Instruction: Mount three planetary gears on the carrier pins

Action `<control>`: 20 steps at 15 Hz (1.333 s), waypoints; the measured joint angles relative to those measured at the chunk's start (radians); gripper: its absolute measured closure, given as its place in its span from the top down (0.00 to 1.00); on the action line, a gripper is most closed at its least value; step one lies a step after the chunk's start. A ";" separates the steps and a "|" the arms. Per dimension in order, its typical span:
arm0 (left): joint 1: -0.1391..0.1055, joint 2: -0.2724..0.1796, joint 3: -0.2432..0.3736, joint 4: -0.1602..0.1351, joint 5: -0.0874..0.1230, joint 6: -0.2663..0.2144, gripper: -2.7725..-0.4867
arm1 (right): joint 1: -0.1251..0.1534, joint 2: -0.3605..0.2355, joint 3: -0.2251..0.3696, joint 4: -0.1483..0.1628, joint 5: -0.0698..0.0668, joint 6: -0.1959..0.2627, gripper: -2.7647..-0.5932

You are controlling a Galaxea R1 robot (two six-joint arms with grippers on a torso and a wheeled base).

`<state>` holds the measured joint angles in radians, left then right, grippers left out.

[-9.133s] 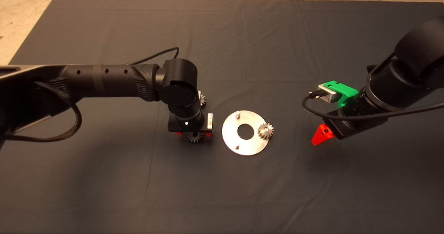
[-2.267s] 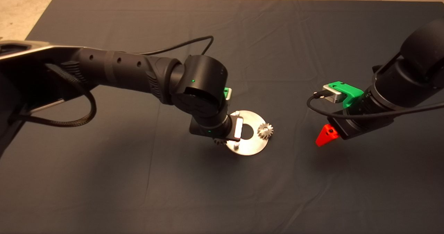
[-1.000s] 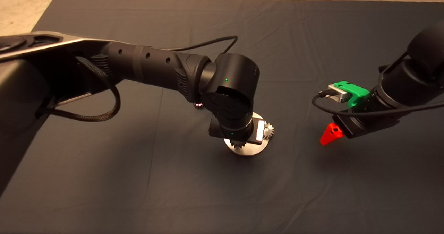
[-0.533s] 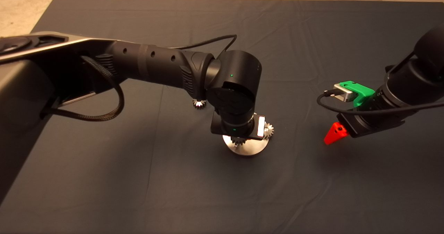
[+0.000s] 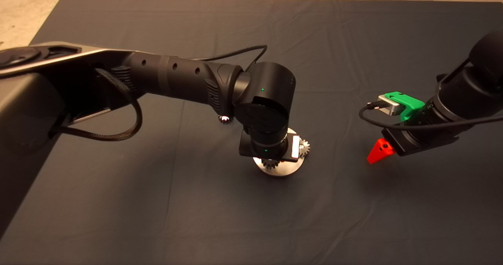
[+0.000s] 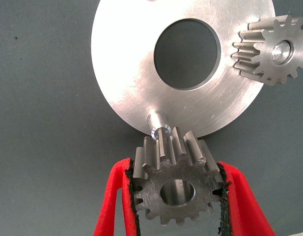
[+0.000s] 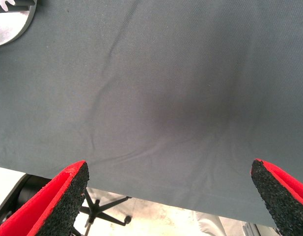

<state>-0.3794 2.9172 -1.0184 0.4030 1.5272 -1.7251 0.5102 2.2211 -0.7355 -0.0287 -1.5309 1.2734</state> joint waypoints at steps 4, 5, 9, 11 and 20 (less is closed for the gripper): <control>0.017 0.000 0.004 -0.007 0.000 -0.014 0.05 | 0.000 0.000 0.000 0.000 0.000 0.000 0.86; 0.018 0.000 0.004 -0.010 0.000 -0.015 0.05 | 0.000 0.000 0.000 0.000 0.000 0.000 0.86; 0.026 0.000 0.004 -0.010 0.000 -0.017 0.05 | 0.000 0.000 0.000 0.000 0.000 0.000 0.86; 0.026 0.005 -0.002 -0.010 0.000 -0.017 0.05 | 0.000 0.001 0.000 0.000 0.000 0.000 0.86; 0.028 0.009 -0.046 -0.011 0.000 -0.005 0.05 | 0.000 0.001 0.000 0.000 0.000 0.000 0.86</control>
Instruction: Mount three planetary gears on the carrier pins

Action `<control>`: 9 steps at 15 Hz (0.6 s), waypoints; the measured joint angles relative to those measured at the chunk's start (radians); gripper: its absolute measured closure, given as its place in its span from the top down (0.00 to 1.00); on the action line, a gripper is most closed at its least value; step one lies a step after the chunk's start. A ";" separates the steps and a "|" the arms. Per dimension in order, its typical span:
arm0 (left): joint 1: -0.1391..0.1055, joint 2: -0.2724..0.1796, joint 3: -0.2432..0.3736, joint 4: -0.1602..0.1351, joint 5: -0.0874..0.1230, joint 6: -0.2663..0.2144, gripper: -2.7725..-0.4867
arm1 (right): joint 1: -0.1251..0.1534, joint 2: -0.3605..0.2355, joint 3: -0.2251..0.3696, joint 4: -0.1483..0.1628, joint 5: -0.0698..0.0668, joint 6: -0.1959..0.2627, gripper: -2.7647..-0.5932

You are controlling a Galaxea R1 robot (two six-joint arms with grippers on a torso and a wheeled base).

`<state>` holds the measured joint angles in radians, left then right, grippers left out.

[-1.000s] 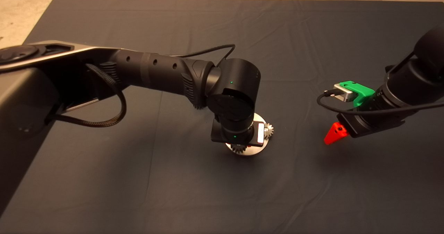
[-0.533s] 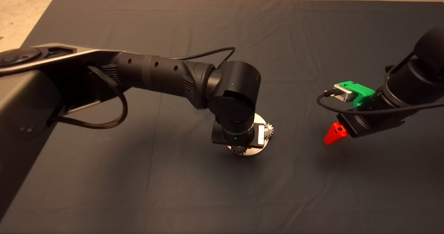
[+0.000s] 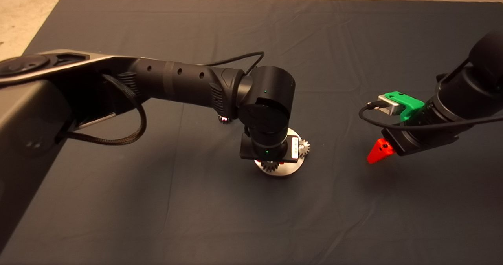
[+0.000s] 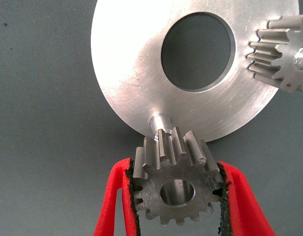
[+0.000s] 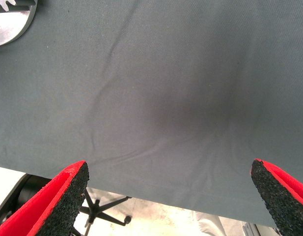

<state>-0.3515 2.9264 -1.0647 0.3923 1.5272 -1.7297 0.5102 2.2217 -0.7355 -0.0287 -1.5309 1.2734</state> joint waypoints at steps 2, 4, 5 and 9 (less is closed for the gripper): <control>0.003 0.001 -0.009 0.000 0.000 0.010 0.05 | 0.000 0.000 0.000 0.000 0.000 0.000 0.86; 0.017 0.002 -0.013 0.000 0.000 0.014 0.05 | 0.000 0.000 0.000 0.000 0.000 0.000 0.86; 0.023 0.002 -0.014 0.000 0.000 0.015 0.05 | 0.000 0.000 0.000 0.000 0.000 0.000 0.86; 0.039 0.002 -0.014 0.000 0.000 0.017 0.05 | 0.000 0.000 0.000 0.000 0.000 0.000 0.86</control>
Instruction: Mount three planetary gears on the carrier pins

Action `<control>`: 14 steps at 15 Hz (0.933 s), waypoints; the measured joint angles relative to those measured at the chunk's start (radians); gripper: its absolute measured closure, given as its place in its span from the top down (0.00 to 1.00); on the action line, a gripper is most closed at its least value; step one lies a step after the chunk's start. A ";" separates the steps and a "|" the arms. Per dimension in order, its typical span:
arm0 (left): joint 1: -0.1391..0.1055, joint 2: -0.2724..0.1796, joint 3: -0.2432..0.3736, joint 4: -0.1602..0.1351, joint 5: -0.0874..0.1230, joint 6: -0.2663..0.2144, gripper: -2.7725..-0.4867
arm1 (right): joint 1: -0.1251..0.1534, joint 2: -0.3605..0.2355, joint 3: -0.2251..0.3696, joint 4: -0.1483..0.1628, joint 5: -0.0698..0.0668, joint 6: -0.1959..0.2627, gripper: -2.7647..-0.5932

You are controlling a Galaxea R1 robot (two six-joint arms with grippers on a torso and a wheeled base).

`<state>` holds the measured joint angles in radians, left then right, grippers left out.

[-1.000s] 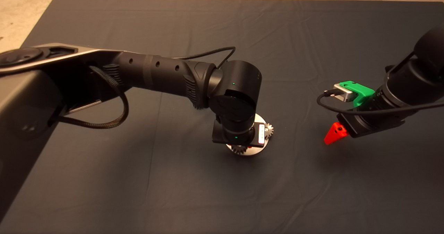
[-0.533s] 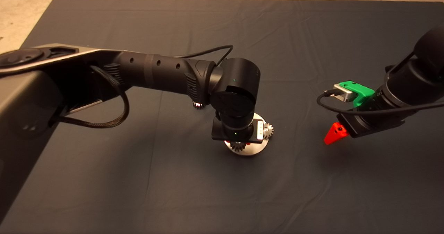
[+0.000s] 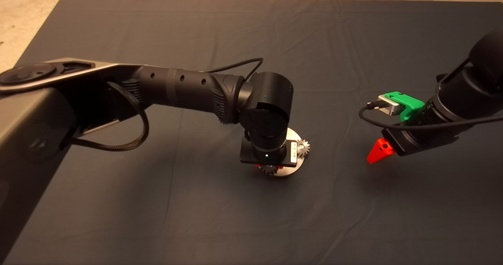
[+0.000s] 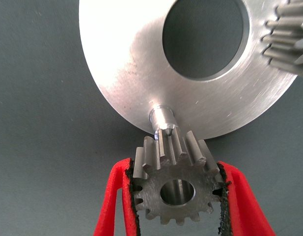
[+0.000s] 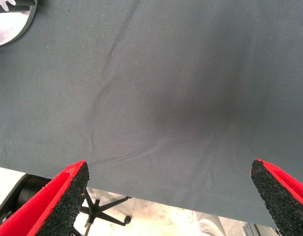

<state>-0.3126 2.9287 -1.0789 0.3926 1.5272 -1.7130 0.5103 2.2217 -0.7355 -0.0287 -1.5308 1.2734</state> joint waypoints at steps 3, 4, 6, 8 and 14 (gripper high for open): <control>0.003 0.000 0.000 0.000 0.000 0.002 0.05 | 0.000 0.000 0.002 0.000 0.000 0.000 0.86; 0.003 0.000 0.000 0.000 0.000 0.006 0.05 | 0.000 0.000 0.002 0.000 0.000 0.000 0.86; 0.005 0.000 0.000 0.000 0.001 0.021 0.05 | 0.000 0.000 0.007 0.000 0.000 0.000 0.86; 0.005 0.000 0.000 0.000 0.002 0.032 0.05 | 0.000 0.000 0.017 0.000 0.000 0.000 0.86; 0.005 0.003 -0.001 0.001 0.005 0.051 0.05 | 0.000 0.000 0.020 0.000 0.000 0.003 0.86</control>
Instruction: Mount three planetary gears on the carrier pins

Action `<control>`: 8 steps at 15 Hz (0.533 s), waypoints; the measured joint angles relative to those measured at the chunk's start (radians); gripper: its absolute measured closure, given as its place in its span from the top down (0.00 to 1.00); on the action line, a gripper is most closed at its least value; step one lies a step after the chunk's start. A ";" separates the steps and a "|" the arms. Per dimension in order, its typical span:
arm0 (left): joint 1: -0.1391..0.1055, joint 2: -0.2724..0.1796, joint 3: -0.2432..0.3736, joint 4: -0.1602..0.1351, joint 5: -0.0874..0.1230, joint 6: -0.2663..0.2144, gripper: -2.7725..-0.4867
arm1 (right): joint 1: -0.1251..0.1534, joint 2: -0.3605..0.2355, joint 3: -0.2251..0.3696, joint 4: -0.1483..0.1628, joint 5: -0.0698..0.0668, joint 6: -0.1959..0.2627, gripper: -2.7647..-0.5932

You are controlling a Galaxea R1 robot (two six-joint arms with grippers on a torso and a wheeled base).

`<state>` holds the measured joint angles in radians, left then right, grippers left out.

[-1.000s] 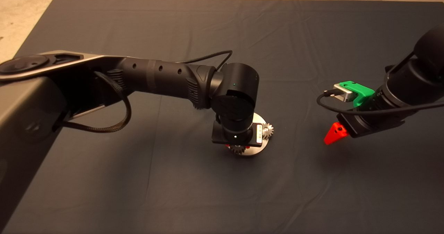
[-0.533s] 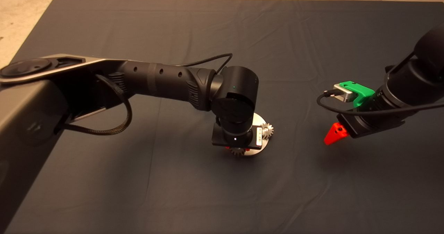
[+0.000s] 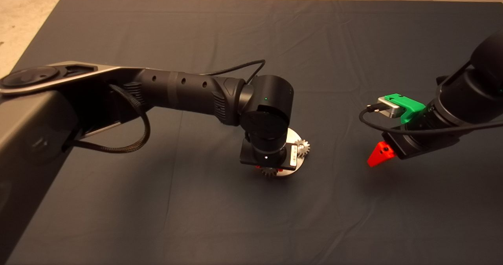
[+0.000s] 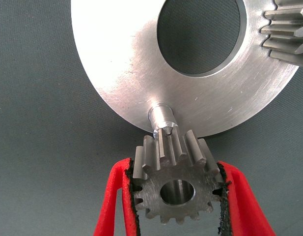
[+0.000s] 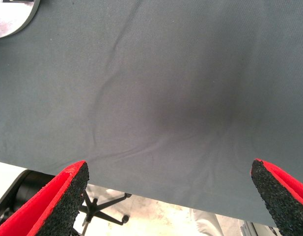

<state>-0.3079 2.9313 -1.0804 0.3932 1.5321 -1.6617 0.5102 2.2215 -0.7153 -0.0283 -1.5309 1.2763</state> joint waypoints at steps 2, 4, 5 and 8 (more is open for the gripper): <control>0.000 0.000 0.000 0.000 0.000 0.003 0.05 | 0.000 0.000 0.001 0.000 0.000 0.000 0.86; 0.000 0.000 0.000 0.000 0.000 0.005 0.05 | 0.000 0.000 0.002 0.000 0.000 0.000 0.86; 0.000 0.000 0.000 0.000 0.000 0.008 0.05 | 0.000 0.000 0.002 0.000 0.000 0.000 0.86; 0.000 0.000 0.000 0.003 0.000 0.026 0.05 | 0.000 0.000 0.002 0.000 0.000 0.000 0.86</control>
<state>-0.3079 2.9313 -1.0804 0.3960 1.5326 -1.6355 0.5103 2.2215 -0.7134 -0.0283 -1.5309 1.2766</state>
